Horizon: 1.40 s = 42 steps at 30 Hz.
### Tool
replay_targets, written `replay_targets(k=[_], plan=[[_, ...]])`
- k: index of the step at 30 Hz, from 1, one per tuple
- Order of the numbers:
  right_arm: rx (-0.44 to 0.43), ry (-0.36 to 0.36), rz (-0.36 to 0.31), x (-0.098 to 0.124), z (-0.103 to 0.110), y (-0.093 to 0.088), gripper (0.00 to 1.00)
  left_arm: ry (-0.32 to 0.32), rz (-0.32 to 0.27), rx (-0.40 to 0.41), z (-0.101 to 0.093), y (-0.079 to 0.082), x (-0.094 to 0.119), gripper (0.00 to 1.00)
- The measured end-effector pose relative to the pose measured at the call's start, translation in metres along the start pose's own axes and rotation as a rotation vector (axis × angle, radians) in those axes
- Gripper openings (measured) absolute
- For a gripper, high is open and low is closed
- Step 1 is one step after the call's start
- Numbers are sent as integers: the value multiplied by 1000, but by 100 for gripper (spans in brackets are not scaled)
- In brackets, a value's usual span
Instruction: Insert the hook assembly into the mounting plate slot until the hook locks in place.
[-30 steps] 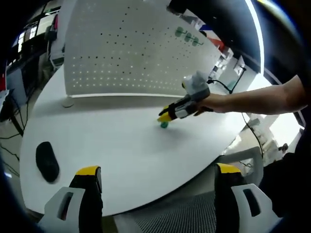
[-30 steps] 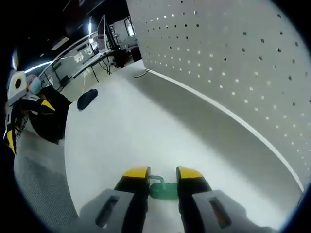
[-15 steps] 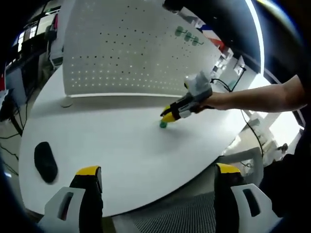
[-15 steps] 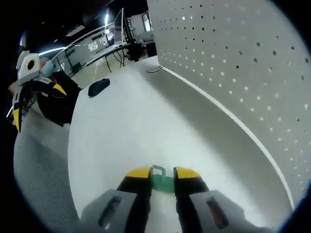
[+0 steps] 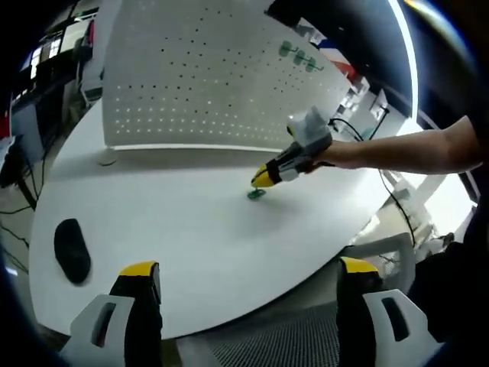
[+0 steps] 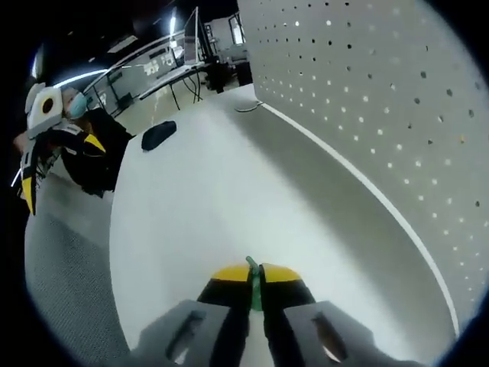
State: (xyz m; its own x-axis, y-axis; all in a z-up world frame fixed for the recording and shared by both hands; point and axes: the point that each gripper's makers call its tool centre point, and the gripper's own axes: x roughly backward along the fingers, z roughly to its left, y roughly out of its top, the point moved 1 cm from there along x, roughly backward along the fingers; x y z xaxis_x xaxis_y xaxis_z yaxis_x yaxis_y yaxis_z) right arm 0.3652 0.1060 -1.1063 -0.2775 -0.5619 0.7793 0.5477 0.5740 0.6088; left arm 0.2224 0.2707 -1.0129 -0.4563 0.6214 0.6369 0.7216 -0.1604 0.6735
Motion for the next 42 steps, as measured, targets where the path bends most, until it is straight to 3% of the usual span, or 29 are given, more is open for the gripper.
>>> replay_targets(k=[5,11,21,33,39,42], plan=[[-10,-14,-3,0,-2,1,0,-2,-6,-5,0,6,0,97],[-81,-37,-52,7,-5,5,0,-3,-14,-16,1,12,-1,97],[-201,-123,-206,36,-16,22,0,-6,-18,-41,-2,20,-2,97],[-218,-198,-290,65,-13,32,0,-6,-53,-78,-7,40,2,97],[-272,-220,-341,83,-11,35,0,-10,-64,-100,-15,46,6,97],[-239,-236,-363,93,-5,41,0,-15,-81,-114,-20,51,8,97]])
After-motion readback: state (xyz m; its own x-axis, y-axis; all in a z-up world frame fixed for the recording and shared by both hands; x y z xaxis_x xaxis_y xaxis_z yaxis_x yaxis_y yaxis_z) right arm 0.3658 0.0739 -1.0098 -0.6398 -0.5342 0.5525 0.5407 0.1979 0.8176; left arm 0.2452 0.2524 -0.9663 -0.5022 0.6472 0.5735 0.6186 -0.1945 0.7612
